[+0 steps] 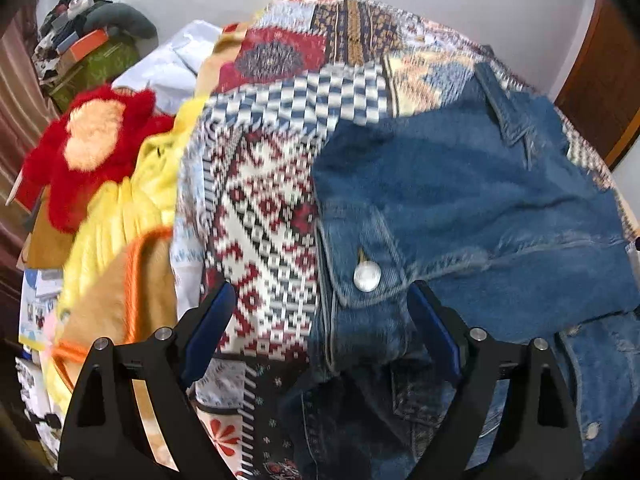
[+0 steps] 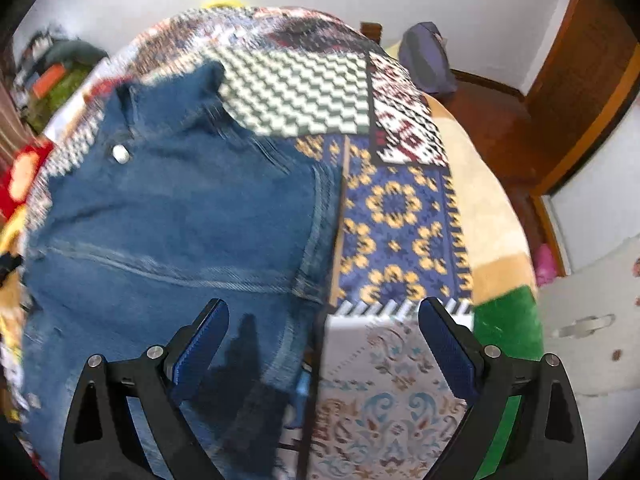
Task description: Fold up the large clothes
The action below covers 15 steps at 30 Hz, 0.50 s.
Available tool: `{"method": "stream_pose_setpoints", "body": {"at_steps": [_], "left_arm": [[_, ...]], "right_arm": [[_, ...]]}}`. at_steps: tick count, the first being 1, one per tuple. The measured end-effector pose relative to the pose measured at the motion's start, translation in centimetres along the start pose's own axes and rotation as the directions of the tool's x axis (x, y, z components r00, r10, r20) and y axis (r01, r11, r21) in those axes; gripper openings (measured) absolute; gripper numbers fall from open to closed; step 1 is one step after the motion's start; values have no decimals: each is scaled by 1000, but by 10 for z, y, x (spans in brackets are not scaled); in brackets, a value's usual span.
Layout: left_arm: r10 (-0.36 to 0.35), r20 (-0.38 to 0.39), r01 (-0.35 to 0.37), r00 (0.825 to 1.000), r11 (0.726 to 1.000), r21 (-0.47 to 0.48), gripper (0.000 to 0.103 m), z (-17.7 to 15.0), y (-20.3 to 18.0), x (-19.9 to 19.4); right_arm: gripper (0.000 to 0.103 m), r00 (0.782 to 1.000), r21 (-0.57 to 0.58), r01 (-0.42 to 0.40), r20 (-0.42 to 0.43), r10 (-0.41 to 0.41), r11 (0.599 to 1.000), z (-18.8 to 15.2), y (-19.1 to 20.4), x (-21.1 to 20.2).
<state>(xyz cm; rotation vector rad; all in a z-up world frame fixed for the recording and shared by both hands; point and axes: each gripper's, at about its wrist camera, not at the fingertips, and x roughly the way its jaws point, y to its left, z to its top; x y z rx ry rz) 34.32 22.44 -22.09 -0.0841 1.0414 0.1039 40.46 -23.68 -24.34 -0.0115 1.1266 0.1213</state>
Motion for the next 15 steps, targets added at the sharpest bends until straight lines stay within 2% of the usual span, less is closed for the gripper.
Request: {"method": "stream_pose_setpoints", "body": {"at_steps": [4, 7, 9, 15], "left_arm": [[2, 22, -2, 1000, 1000, -9, 94, 26, 5, 2], [-30, -1, 30, 1000, 999, -35, 94, 43, 13, 18], [-58, -26, 56, 998, 995, -84, 94, 53, 20, 36], [-143, -92, 126, 985, 977, -171, 94, 69, 31, 83]], "right_arm": [[95, 995, 52, -101, 21, 100, 994, 19, 0, 0], [92, 989, 92, -144, 22, 143, 985, 32, -3, 8], [89, 986, 118, -164, 13, 163, 979, 37, -7, 16], [66, 966, 219, -232, -64, 251, 948, 47, -21, 57]]}}
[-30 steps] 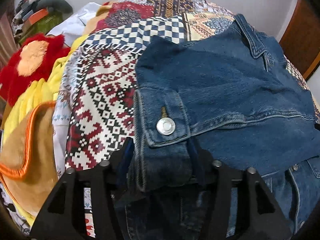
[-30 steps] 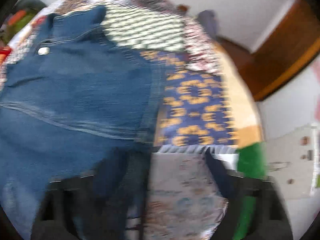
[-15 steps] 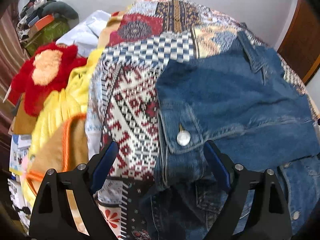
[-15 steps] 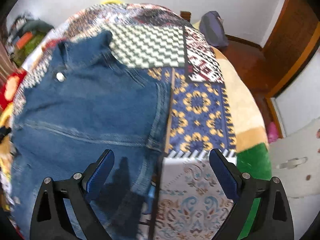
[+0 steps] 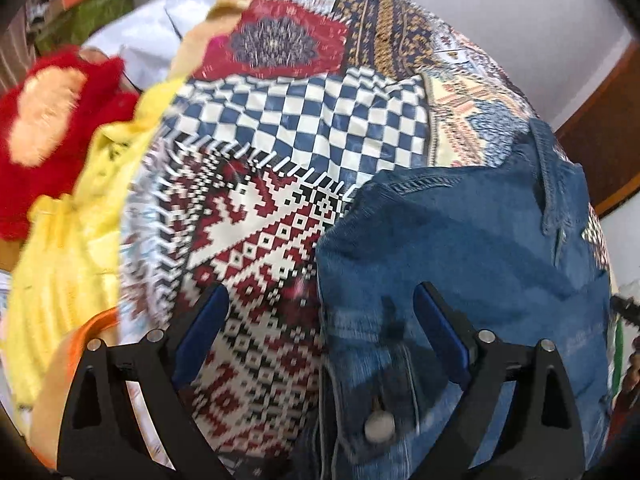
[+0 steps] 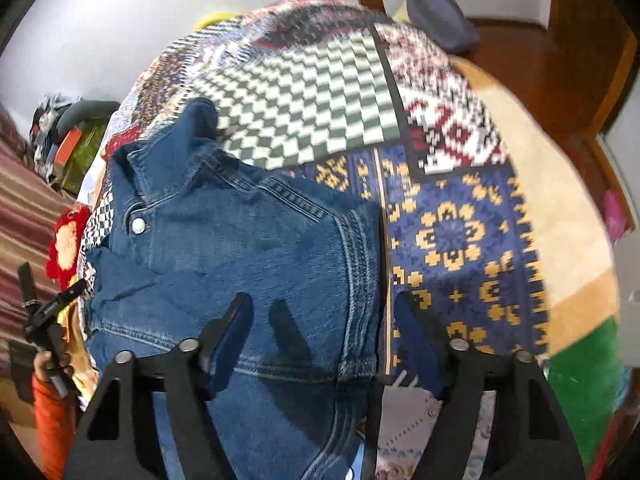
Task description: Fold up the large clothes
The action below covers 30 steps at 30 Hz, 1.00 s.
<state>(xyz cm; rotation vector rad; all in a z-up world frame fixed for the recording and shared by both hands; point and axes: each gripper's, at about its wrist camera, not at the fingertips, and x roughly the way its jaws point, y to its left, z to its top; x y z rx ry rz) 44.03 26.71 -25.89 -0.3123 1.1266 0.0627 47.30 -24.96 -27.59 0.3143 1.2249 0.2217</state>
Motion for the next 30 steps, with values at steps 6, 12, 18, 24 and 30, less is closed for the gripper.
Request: {"method": "stream_pose_setpoints", "body": {"at_steps": [6, 12, 18, 24, 30], "left_arm": [[-34, -26, 34, 999, 999, -30, 78, 18, 5, 33], [-125, -14, 125, 992, 991, -49, 41, 26, -2, 43], [-141, 12, 141, 990, 988, -66, 25, 28, -7, 36], [-77, 91, 81, 993, 996, -36, 12, 43, -9, 5], [-45, 130, 48, 990, 999, -24, 12, 64, -3, -12]], "right_arm": [[51, 999, 4, -38, -13, 38, 999, 5, -4, 22], [22, 1000, -53, -7, 21, 8, 999, 13, 4, 29], [12, 996, -158, 48, 78, -35, 986, 27, 22, 21], [10, 987, -247, 116, 135, -85, 962, 65, 51, 19], [11, 971, -308, 216, 170, -170, 926, 106, 76, 44]]}}
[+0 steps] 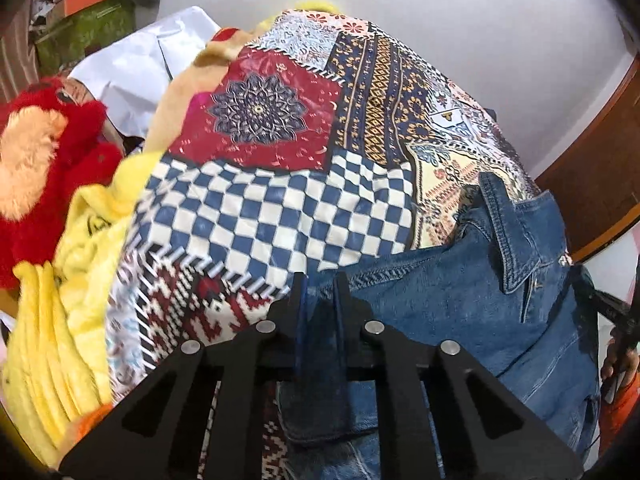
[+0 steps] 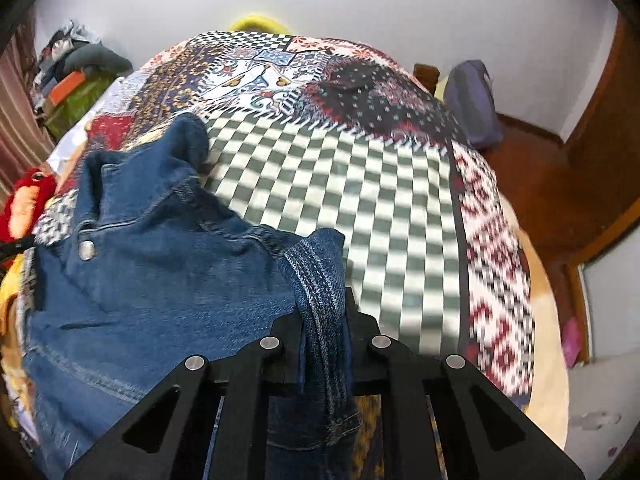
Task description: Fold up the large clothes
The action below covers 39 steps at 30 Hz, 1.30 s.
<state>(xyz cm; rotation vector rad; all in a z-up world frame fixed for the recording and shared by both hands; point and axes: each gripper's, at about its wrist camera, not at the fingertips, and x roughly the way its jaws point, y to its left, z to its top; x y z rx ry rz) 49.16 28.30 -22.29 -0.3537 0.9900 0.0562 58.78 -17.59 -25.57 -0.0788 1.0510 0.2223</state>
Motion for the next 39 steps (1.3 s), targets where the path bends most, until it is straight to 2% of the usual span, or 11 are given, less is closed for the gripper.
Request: {"method": "stream_pose_setpoints", "body": {"at_steps": [6, 8, 9, 10, 12, 13, 17, 22, 28, 33, 39], "left_arm": [[80, -35, -77, 996, 993, 86, 14, -8, -3, 13], [101, -49, -96, 994, 991, 98, 33, -13, -4, 22], [114, -52, -108, 992, 989, 98, 38, -16, -2, 25], [134, -53, -128, 990, 987, 98, 47, -19, 0, 30], [152, -55, -146, 987, 984, 100, 53, -22, 4, 35], [158, -56, -153, 986, 984, 95, 59, -22, 7, 37], [154, -60, -151, 986, 987, 51, 63, -20, 12, 40], [207, -33, -203, 978, 975, 87, 62, -15, -2, 22], [194, 66, -202, 979, 967, 155, 63, -17, -36, -38], [123, 150, -151, 981, 970, 192, 64, -27, -64, -101], [36, 226, -84, 973, 975, 207, 85, -61, -84, -169]], "right_arm": [[14, 995, -62, 72, -66, -76, 995, -1, 0, 44], [20, 995, -86, 94, -36, -98, 992, -6, -2, 45], [31, 992, -90, 118, -27, -121, 989, -7, -3, 45], [56, 986, -91, 164, -21, -167, 982, -7, -5, 45], [96, 956, -99, 292, -6, -294, 951, -6, -11, 46], [99, 949, -104, 315, 4, -317, 943, -7, -15, 46], [99, 959, -100, 280, -8, -282, 955, -13, -22, 31], [99, 955, -133, 296, 51, -291, 946, -12, -14, -9], [99, 982, -71, 140, 140, -129, 988, -14, -7, -92], [99, 980, -40, 3, 198, 5, 999, -24, 10, -153], [99, 977, -14, -126, 171, 126, 992, -56, 22, -204]]}}
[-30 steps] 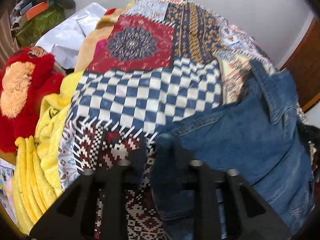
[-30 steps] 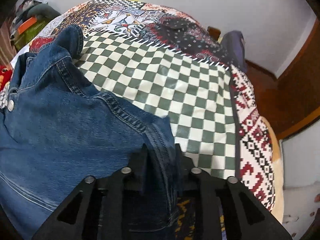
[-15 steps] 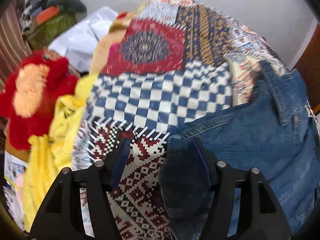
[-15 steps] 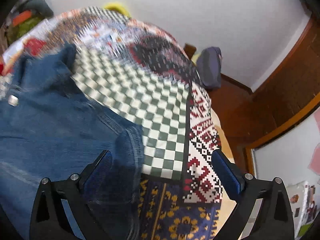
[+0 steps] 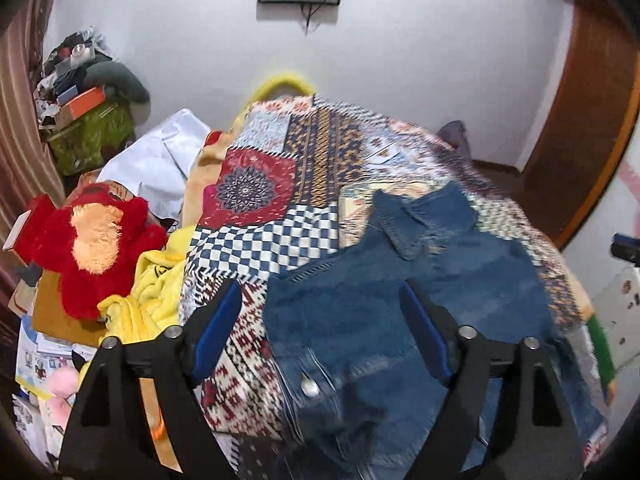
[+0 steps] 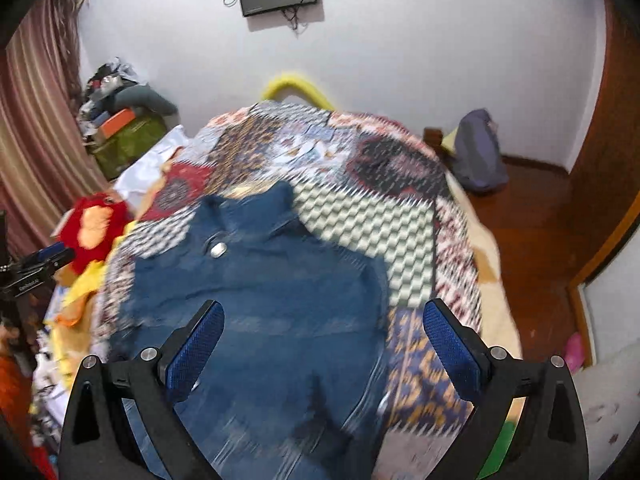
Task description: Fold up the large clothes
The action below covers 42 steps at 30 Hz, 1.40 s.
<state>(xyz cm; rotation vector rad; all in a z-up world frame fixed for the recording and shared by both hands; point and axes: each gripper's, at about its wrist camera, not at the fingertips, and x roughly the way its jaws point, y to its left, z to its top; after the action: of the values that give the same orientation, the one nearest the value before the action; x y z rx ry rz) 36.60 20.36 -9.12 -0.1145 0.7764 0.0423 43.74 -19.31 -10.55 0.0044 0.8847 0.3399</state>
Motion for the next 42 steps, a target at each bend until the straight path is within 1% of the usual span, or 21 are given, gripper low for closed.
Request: {"method": "stream_pose_setpoints", "body": {"at_steps": [2, 3, 7, 8, 12, 14, 19, 24, 27, 28, 29, 30, 31, 32, 34, 36, 37, 38, 39, 41, 42], "left_arm": [[-8, 1, 8, 1000, 1000, -7, 97, -11, -2, -17], [-10, -1, 10, 1000, 1000, -14, 98, -18, -3, -24], [-59, -26, 58, 998, 997, -51, 98, -55, 0, -48], [-60, -35, 58, 998, 997, -60, 98, -64, 1, -51], [-45, -94, 36, 995, 995, -95, 98, -110, 9, -58], [-45, -132, 28, 990, 991, -127, 98, -134, 14, -60], [-42, -198, 2, 979, 980, -197, 98, -187, 22, -64], [-94, -244, 25, 965, 963, -269, 98, -223, 19, -58], [-164, -277, 68, 947, 943, -326, 98, -243, 11, -49], [-188, -291, 84, 938, 938, -336, 98, -249, 7, -46], [-199, -307, 89, 931, 937, -338, 98, -254, 3, -42], [-203, -316, 91, 927, 938, -335, 98, -257, -1, -40], [-209, -325, 95, 922, 938, -334, 98, -261, -4, -38], [-205, -332, 91, 921, 941, -327, 98, -264, -7, -37], [-189, -334, 84, 924, 948, -306, 98, -270, -12, -37], [-193, -322, 83, 927, 942, -325, 96, -274, -10, -39], [-204, -319, 87, 925, 935, -345, 92, -277, -9, -38], [-208, -314, 87, 926, 930, -358, 86, -279, -7, -38], [-204, -303, 88, 931, 930, -357, 83, -280, -6, -38], [-194, -281, 90, 940, 934, -346, 69, -278, -3, -43], [-189, -274, 88, 943, 935, -342, 64, -277, -2, -45]], "right_arm": [[99, 999, 13, -38, -22, 39, 999, -14, 4, -11], [99, 998, 22, -57, -32, 58, 998, -25, 6, -18], [99, 996, 43, -75, -54, 77, 996, -61, 7, -35], [99, 995, 50, -74, -61, 77, 996, -72, 6, -38], [99, 996, 85, -36, -81, 42, 996, -117, -2, -49], [99, 995, 102, -16, -99, 26, 995, -137, -7, -50], [99, 990, 114, 50, -137, -34, 992, -185, -17, -54], [99, 985, 169, 59, -172, -29, 984, -224, -24, -51], [98, 980, 219, 50, -201, -5, 975, -242, -26, -44], [96, 979, 223, 43, -206, 4, 974, -248, -24, -41], [91, 978, 224, 35, -210, 13, 974, -252, -23, -40], [88, 976, 226, 30, -219, 21, 974, -256, -21, -37], [83, 974, 225, 26, -225, 26, 974, -259, -19, -34], [78, 974, 227, 16, -224, 37, 974, -261, -18, -33], [74, 977, 239, -7, -207, 58, 971, -264, -18, -32], [63, 977, 252, -38, -194, 89, 967, -265, -19, -31], [51, 975, 264, -67, -188, 119, 962, -265, -19, -30], [43, 972, 272, -93, -184, 146, 958, -264, -18, -29], [43, 972, 271, -99, -180, 152, 958, -265, -16, -28], [36, 977, 242, -92, -166, 134, 966, -264, -10, -29], [34, 979, 229, -86, -161, 124, 970, -264, -8, -30]]}}
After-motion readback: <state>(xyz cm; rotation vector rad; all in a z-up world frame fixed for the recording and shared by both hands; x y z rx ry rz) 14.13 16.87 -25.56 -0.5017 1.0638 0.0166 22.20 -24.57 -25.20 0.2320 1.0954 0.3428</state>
